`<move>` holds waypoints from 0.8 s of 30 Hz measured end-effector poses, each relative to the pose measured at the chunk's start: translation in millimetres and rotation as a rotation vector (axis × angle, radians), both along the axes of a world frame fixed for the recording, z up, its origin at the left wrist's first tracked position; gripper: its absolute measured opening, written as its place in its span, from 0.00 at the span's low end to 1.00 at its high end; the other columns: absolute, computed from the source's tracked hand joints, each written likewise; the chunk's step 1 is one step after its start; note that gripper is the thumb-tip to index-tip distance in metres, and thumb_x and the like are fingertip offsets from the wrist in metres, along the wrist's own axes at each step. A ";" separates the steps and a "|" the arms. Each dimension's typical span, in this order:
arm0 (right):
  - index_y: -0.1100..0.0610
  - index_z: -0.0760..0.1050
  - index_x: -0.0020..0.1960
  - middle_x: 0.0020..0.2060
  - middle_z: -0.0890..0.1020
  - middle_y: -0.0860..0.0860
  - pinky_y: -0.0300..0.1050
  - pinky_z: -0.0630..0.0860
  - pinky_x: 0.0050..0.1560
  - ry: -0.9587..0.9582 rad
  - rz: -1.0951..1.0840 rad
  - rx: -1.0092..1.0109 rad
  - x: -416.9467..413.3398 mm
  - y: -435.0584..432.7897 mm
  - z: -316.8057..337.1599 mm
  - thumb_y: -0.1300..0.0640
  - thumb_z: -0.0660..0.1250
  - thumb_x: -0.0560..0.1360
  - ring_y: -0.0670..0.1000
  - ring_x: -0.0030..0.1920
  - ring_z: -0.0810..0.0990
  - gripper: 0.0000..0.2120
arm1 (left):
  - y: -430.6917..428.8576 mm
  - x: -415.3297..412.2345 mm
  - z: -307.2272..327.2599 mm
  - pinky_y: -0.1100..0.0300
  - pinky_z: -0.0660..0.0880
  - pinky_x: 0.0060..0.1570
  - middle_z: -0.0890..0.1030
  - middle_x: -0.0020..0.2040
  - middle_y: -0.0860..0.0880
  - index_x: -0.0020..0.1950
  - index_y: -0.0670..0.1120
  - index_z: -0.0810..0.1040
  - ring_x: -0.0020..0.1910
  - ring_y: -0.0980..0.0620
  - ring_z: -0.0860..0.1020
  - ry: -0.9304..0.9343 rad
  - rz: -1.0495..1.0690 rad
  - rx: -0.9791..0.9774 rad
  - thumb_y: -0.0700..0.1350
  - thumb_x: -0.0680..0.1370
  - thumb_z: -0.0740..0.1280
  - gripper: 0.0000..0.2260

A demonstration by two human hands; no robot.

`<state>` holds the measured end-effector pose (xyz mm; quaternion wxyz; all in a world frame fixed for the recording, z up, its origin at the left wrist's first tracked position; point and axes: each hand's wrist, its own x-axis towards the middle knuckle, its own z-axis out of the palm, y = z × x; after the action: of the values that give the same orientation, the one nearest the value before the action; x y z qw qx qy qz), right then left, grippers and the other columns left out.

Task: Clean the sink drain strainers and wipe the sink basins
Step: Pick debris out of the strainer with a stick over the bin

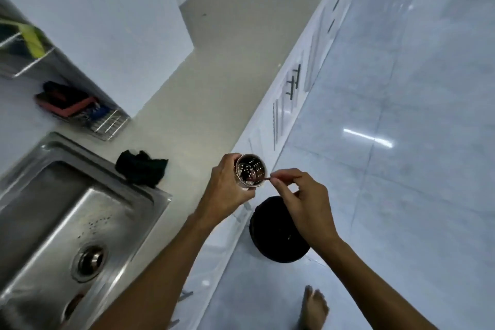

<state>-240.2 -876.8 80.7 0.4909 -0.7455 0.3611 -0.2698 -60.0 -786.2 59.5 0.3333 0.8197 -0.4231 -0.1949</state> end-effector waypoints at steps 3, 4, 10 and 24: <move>0.42 0.83 0.52 0.48 0.83 0.33 0.29 0.74 0.52 0.045 -0.050 0.035 -28.0 -22.8 -61.2 0.52 0.71 0.78 0.38 0.53 0.81 0.06 | -38.2 -23.0 -50.6 0.79 0.68 0.52 0.78 0.59 0.56 0.65 0.52 0.73 0.56 0.68 0.76 0.051 -0.076 0.013 0.49 0.63 0.80 0.33; 0.41 0.83 0.53 0.47 0.82 0.31 0.31 0.75 0.54 0.063 -0.070 0.045 -34.6 -26.8 -86.9 0.53 0.71 0.78 0.38 0.53 0.81 0.07 | -47.1 -29.4 -75.0 0.78 0.68 0.53 0.78 0.59 0.55 0.65 0.52 0.73 0.57 0.66 0.77 0.062 -0.104 0.017 0.51 0.63 0.80 0.32; 0.48 0.85 0.54 0.49 0.85 0.37 0.49 0.81 0.56 0.044 -0.407 0.281 -68.3 -18.0 -249.8 0.55 0.71 0.78 0.41 0.53 0.83 0.07 | -61.3 -59.7 -220.3 0.70 0.74 0.56 0.78 0.59 0.54 0.66 0.50 0.74 0.56 0.60 0.78 0.049 -0.218 0.112 0.46 0.65 0.82 0.32; 0.54 0.84 0.57 0.51 0.86 0.45 0.48 0.82 0.57 0.055 -0.606 0.598 -70.4 32.1 -385.2 0.56 0.69 0.80 0.43 0.54 0.83 0.08 | -37.5 -80.9 -371.2 0.45 0.75 0.64 0.77 0.64 0.47 0.69 0.44 0.74 0.63 0.46 0.77 -0.022 -0.353 0.306 0.43 0.66 0.80 0.33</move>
<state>-310.7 -844.7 -304.6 0.5740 -0.4375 0.6393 -0.2653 -140.9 -823.7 -311.7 0.1614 0.7761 -0.5289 -0.3031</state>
